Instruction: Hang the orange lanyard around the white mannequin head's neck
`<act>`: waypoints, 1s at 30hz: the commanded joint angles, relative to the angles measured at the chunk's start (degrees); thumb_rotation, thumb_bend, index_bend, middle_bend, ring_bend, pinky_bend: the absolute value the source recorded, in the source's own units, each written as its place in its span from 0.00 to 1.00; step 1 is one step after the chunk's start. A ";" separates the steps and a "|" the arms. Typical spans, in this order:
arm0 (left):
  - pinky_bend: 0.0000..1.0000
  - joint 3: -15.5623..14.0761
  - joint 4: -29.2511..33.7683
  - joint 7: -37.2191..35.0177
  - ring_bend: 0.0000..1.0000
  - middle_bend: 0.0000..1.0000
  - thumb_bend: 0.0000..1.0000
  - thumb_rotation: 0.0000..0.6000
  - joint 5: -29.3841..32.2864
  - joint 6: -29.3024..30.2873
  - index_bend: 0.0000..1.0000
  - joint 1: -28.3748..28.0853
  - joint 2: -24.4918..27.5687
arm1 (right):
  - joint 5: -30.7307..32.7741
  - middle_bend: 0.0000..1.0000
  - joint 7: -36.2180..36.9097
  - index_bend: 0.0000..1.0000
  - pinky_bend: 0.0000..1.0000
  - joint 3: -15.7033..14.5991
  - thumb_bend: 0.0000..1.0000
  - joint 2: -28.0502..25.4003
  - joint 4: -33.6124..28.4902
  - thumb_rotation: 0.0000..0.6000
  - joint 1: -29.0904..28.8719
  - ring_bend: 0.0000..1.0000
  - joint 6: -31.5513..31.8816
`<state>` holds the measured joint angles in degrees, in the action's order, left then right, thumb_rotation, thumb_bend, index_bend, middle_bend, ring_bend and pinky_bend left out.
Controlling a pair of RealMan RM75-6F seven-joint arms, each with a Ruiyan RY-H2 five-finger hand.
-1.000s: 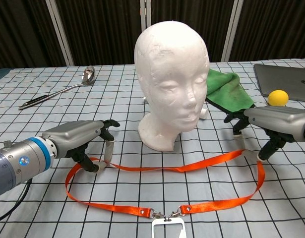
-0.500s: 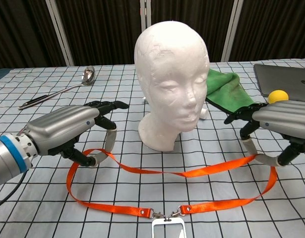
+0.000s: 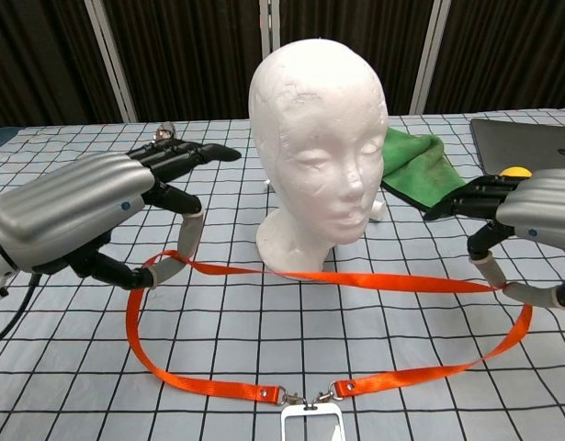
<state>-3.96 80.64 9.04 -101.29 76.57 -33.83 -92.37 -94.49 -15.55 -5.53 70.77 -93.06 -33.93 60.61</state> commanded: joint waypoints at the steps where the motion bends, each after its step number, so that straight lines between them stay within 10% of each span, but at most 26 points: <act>1: 0.00 0.43 -0.32 -0.90 0.00 0.00 0.45 1.00 -0.77 1.25 0.76 -0.05 0.78 | -4.16 0.07 2.13 0.70 0.00 -0.35 0.43 -0.19 2.09 1.00 0.54 0.00 3.94; 13: 0.00 6.96 12.74 -0.26 0.00 0.00 0.45 1.00 10.81 -1.30 0.79 1.38 5.08 | 2.33 0.08 20.87 0.70 0.00 6.56 0.43 -3.78 -10.59 1.00 2.43 0.00 11.83; 30: 0.00 11.59 27.17 2.71 0.00 0.00 0.45 1.00 20.72 -4.77 0.81 1.52 9.13 | 10.36 0.09 18.40 0.72 0.00 13.08 0.43 -5.13 -21.42 1.00 3.11 0.00 13.26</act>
<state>7.03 106.91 11.26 -81.37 71.95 -32.32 -83.54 -85.12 3.46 6.83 65.57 -113.62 -30.79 74.03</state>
